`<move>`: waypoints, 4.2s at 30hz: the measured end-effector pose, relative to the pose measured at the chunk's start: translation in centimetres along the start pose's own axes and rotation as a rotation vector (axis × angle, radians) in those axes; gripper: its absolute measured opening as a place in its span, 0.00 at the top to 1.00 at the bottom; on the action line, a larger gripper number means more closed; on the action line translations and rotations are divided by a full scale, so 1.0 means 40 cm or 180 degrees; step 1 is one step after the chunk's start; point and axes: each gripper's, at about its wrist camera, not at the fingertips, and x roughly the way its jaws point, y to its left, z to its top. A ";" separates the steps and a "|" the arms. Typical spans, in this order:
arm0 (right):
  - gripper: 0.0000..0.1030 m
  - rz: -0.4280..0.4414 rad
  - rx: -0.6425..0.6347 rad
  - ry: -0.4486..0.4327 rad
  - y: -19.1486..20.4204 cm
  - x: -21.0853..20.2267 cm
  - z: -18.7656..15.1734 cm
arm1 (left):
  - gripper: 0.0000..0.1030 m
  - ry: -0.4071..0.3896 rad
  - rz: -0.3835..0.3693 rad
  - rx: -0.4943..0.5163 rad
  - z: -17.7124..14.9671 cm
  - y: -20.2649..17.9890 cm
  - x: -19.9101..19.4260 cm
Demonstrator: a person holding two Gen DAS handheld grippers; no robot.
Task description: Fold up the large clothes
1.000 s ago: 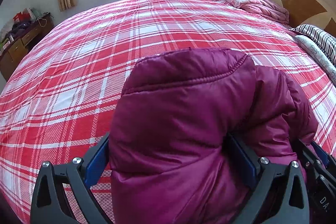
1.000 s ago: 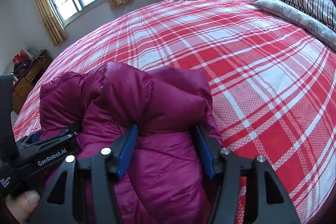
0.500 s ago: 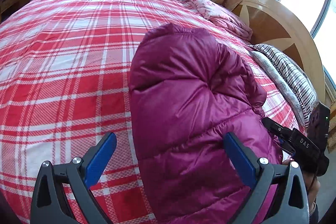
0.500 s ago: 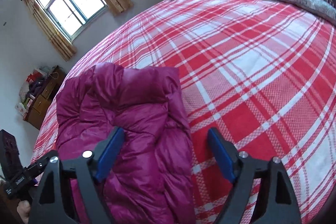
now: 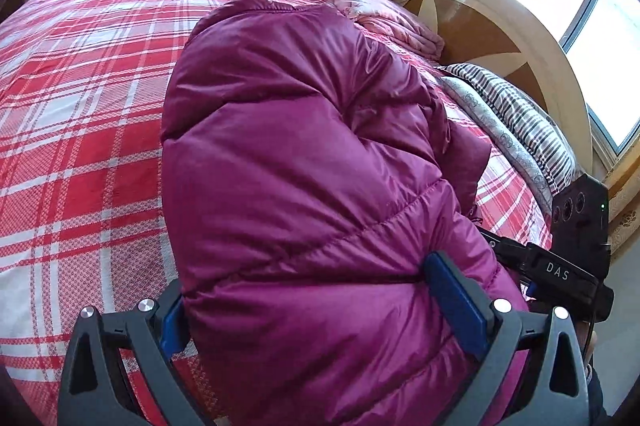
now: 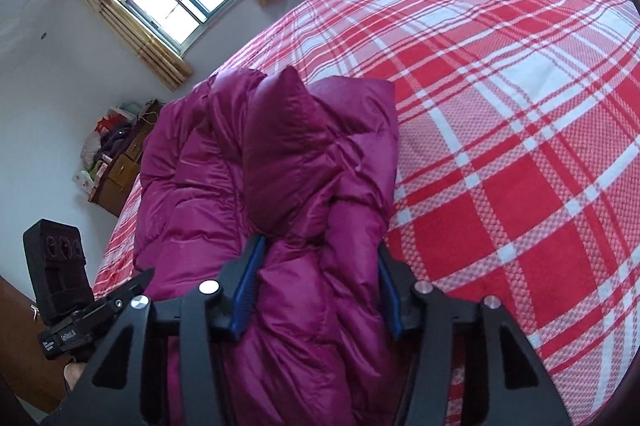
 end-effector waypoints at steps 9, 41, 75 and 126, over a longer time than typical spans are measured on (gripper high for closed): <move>0.83 0.0153 -0.0020 -0.0139 0.048 -0.048 -0.016 | 0.66 -0.0163 0.0273 0.0545 0.000 -0.076 -0.100; 0.84 0.0980 -0.1041 0.0294 0.612 0.226 -0.042 | 0.71 -0.0958 0.1031 0.0044 -0.131 0.286 -0.624; 0.73 0.0793 -0.1337 0.1037 0.727 0.550 -0.130 | 0.33 -0.0760 0.1594 -0.0578 -0.275 0.555 -0.651; 0.05 0.0318 -0.2195 -0.0501 0.883 0.031 -0.216 | 0.14 -0.1872 0.1976 -0.0176 -0.285 0.264 -0.976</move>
